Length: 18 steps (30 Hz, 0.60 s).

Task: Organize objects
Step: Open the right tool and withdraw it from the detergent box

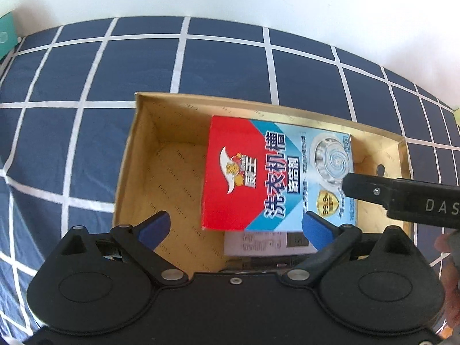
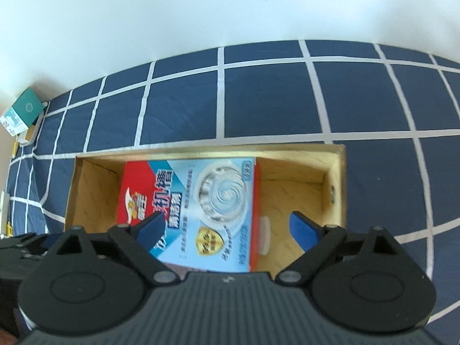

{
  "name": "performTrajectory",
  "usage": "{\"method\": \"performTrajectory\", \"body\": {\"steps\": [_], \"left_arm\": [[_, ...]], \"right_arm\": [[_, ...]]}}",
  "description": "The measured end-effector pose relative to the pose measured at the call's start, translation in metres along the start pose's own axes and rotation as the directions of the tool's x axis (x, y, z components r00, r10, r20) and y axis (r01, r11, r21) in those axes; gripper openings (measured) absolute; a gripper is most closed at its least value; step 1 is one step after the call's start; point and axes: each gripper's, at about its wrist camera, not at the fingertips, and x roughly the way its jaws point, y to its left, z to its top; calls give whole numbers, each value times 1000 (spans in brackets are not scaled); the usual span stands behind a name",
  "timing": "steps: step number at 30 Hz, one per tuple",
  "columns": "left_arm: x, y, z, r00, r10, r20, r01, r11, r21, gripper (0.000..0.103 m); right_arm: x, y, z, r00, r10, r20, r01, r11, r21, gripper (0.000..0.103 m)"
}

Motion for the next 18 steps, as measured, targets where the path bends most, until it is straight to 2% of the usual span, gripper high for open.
{"method": "performTrajectory", "body": {"steps": [9,18], "left_arm": [[-32,8,-27,998,54,35,-54,999,-8,103],[-52,8,-56,995,83,48,-83,996,14,103]], "right_arm": [[-31,-3,-27,1000,-20,23,20,1000,-4,103],[-54,-7,-62,998,-63,15,63,998,-6,103]]}}
